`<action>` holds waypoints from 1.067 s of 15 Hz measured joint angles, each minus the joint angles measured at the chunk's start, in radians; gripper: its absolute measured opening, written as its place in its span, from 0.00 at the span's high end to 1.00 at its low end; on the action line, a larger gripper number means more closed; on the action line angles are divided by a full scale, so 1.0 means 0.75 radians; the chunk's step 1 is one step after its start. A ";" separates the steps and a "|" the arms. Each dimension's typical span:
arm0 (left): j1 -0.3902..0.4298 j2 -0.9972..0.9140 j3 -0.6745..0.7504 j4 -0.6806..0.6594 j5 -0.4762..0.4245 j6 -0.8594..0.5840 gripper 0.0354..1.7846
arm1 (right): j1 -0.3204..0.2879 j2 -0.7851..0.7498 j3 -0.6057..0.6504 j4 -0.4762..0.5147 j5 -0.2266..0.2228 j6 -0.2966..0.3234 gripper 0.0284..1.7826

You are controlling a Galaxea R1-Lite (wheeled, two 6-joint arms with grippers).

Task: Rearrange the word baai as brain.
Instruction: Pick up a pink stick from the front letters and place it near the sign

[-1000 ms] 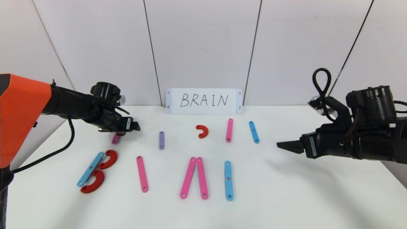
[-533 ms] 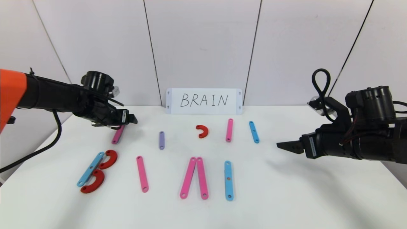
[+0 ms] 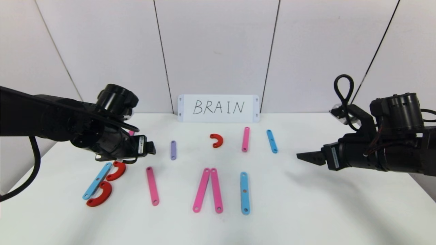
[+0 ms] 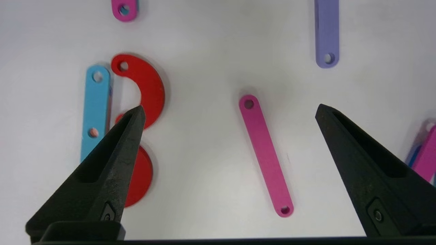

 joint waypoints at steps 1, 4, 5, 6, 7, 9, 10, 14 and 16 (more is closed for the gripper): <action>-0.049 -0.019 0.033 0.003 0.020 -0.058 0.02 | -0.001 0.000 0.000 -0.002 -0.001 0.001 0.03; -0.178 -0.050 0.136 -0.002 0.095 -0.210 0.02 | -0.002 0.000 0.002 -0.003 0.001 0.003 0.03; -0.197 -0.051 0.159 -0.003 0.103 -0.241 0.02 | -0.002 -0.001 0.003 -0.002 -0.001 0.003 0.03; -0.217 -0.047 0.182 -0.008 0.106 -0.270 0.02 | -0.002 -0.001 0.005 -0.002 -0.001 0.003 0.03; -0.232 -0.039 0.197 -0.010 0.108 -0.296 0.02 | -0.002 -0.001 0.007 -0.002 -0.001 0.003 0.03; -0.246 -0.018 0.216 -0.015 0.104 -0.316 0.02 | -0.003 -0.001 0.009 -0.002 -0.004 0.003 0.03; -0.246 -0.005 0.228 -0.017 0.102 -0.321 0.02 | -0.002 -0.001 0.009 -0.002 -0.003 0.003 0.03; -0.243 0.044 0.271 -0.104 0.084 -0.389 0.02 | -0.001 -0.001 0.010 -0.002 -0.002 0.001 0.03; -0.241 0.057 0.283 -0.134 0.083 -0.391 0.02 | 0.000 -0.001 0.011 -0.002 -0.003 0.001 0.03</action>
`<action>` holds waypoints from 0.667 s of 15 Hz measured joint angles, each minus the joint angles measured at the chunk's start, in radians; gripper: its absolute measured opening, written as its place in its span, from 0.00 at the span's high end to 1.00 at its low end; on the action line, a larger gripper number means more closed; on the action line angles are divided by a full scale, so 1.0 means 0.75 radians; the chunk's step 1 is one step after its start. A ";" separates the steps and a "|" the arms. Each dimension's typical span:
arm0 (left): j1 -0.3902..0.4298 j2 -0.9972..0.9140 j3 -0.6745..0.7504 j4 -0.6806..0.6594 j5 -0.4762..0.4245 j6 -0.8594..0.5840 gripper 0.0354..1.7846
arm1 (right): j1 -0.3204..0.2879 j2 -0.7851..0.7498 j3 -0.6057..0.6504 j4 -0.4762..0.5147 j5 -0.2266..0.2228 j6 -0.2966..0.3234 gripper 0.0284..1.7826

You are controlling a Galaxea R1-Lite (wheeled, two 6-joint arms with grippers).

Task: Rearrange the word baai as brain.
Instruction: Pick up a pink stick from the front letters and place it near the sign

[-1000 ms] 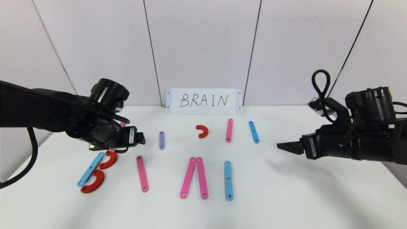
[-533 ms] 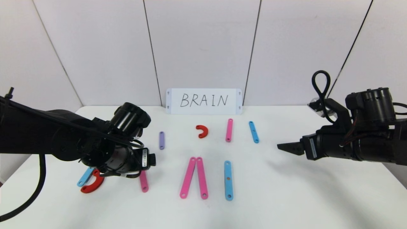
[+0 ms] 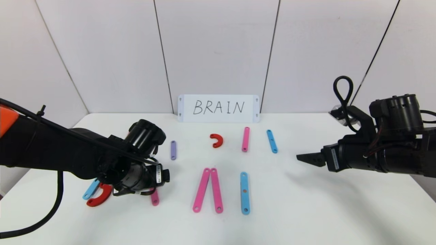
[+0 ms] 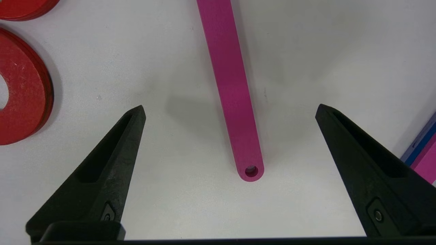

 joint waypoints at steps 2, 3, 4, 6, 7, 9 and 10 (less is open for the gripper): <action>0.001 0.013 0.003 -0.005 -0.002 -0.001 0.02 | -0.001 0.000 0.000 0.000 -0.001 0.000 0.03; 0.001 0.017 0.005 -0.004 -0.003 0.001 0.02 | -0.001 0.000 0.000 0.000 -0.001 0.000 0.03; 0.002 0.021 0.005 -0.005 -0.008 0.000 0.02 | -0.001 0.000 0.000 0.000 0.000 0.000 0.03; 0.001 0.035 0.005 -0.005 -0.020 -0.001 0.05 | -0.001 0.000 0.000 0.000 0.001 0.000 0.03; 0.001 0.040 0.003 -0.005 -0.023 -0.001 0.09 | -0.001 0.000 0.000 0.000 0.001 0.000 0.03; 0.002 0.046 0.003 -0.005 -0.025 -0.003 0.21 | -0.001 0.000 0.000 0.000 0.003 0.000 0.03; 0.003 0.050 0.003 -0.005 -0.025 -0.002 0.29 | 0.000 0.000 0.000 0.000 0.004 0.000 0.03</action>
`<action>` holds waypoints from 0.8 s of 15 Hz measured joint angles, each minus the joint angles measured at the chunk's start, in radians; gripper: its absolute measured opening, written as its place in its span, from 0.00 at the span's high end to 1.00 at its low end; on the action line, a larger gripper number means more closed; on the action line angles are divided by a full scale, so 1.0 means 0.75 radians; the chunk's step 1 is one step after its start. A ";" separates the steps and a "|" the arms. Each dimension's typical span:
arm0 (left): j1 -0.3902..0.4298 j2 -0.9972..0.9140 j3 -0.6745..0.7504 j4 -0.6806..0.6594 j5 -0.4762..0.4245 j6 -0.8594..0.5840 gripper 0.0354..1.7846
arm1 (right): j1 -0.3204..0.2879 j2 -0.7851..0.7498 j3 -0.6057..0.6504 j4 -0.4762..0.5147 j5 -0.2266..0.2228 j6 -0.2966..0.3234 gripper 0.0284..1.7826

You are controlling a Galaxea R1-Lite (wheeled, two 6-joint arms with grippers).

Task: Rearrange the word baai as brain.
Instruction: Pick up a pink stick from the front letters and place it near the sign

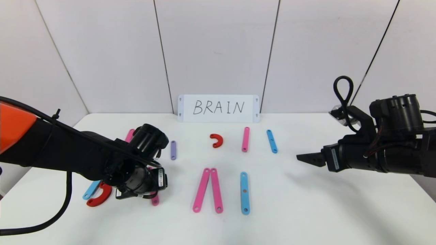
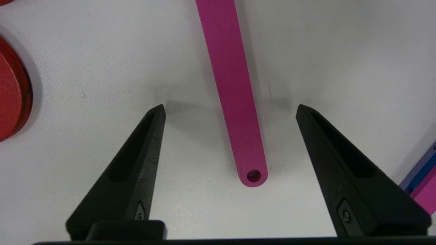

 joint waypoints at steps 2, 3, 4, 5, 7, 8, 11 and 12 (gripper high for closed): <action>0.001 0.003 0.000 0.000 0.000 0.000 0.50 | 0.000 0.000 0.000 0.000 -0.001 0.000 0.03; 0.001 0.005 -0.001 0.000 0.001 0.001 0.61 | 0.000 0.000 0.000 0.000 -0.001 0.000 0.03; 0.001 0.007 -0.001 0.000 0.000 0.001 0.70 | 0.000 0.000 0.001 0.000 0.000 -0.001 0.03; 0.001 0.009 -0.001 0.000 0.001 0.001 0.78 | 0.000 -0.001 0.001 0.000 0.003 -0.001 0.03; 0.001 0.009 0.001 -0.001 0.001 0.001 0.86 | 0.000 -0.004 0.004 0.000 0.005 -0.002 0.03; 0.001 0.009 0.001 -0.001 0.003 0.001 0.87 | 0.000 -0.004 0.005 0.000 0.005 -0.002 0.03; 0.000 0.004 0.001 0.001 0.006 0.001 0.87 | 0.001 -0.004 0.006 0.000 0.003 -0.002 0.03; -0.001 -0.001 -0.003 0.001 0.010 0.006 0.87 | 0.001 -0.003 0.006 0.000 0.003 -0.002 0.03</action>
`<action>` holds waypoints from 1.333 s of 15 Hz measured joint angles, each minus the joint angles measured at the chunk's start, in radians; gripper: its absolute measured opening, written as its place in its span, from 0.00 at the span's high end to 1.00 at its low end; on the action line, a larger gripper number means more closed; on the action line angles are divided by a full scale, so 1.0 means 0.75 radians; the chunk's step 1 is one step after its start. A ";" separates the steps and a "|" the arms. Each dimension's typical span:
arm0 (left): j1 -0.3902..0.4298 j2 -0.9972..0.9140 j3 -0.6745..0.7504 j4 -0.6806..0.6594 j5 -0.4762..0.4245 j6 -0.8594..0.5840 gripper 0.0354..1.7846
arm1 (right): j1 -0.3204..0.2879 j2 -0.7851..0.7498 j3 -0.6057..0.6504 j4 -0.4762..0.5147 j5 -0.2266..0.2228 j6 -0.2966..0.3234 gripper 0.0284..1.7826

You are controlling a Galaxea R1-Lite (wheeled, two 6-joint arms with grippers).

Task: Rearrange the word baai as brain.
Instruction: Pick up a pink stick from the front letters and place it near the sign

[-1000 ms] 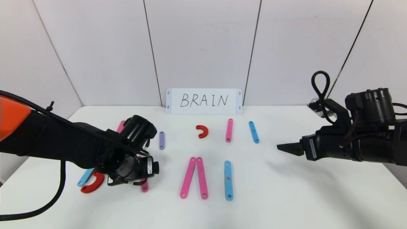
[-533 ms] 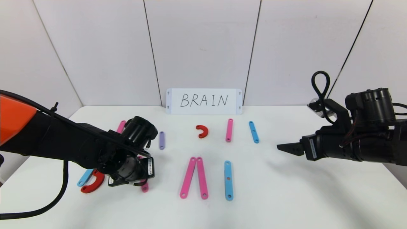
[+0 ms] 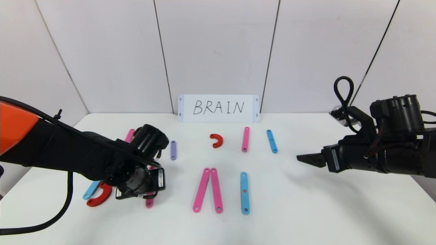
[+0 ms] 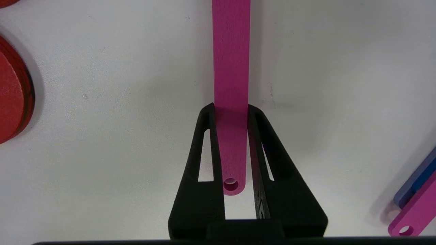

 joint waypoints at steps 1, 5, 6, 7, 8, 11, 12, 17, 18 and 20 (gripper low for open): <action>0.000 -0.010 -0.008 0.001 0.002 0.010 0.87 | 0.000 0.000 0.000 0.000 0.000 0.000 0.03; -0.001 -0.064 -0.132 0.041 0.003 0.075 0.87 | 0.005 0.001 0.003 0.000 -0.001 0.000 0.03; 0.000 -0.071 -0.188 0.067 0.003 0.102 0.87 | 0.005 0.001 0.003 0.000 -0.001 0.000 0.03; 0.000 -0.073 -0.247 0.094 0.003 0.120 0.87 | 0.005 0.001 0.004 0.000 -0.003 0.000 0.03; 0.000 -0.068 -0.313 0.123 0.003 0.136 0.87 | 0.003 0.000 0.004 0.000 -0.004 0.001 0.03; -0.001 -0.001 -0.548 0.212 -0.003 0.192 0.87 | 0.000 -0.002 0.004 0.000 -0.005 0.001 0.03; -0.003 0.034 -0.626 0.246 -0.004 0.204 0.87 | -0.001 -0.002 0.004 0.000 -0.006 0.004 0.03; -0.050 0.152 -0.811 0.271 -0.148 0.290 0.87 | -0.024 -0.009 0.005 -0.033 0.004 0.018 0.03; -0.059 0.165 -0.829 0.258 -0.220 0.293 0.87 | -0.045 -0.009 0.006 -0.058 0.007 0.019 0.03; -0.072 0.190 -0.851 0.195 -0.357 0.326 0.87 | -0.097 -0.003 0.005 -0.110 0.019 0.019 0.03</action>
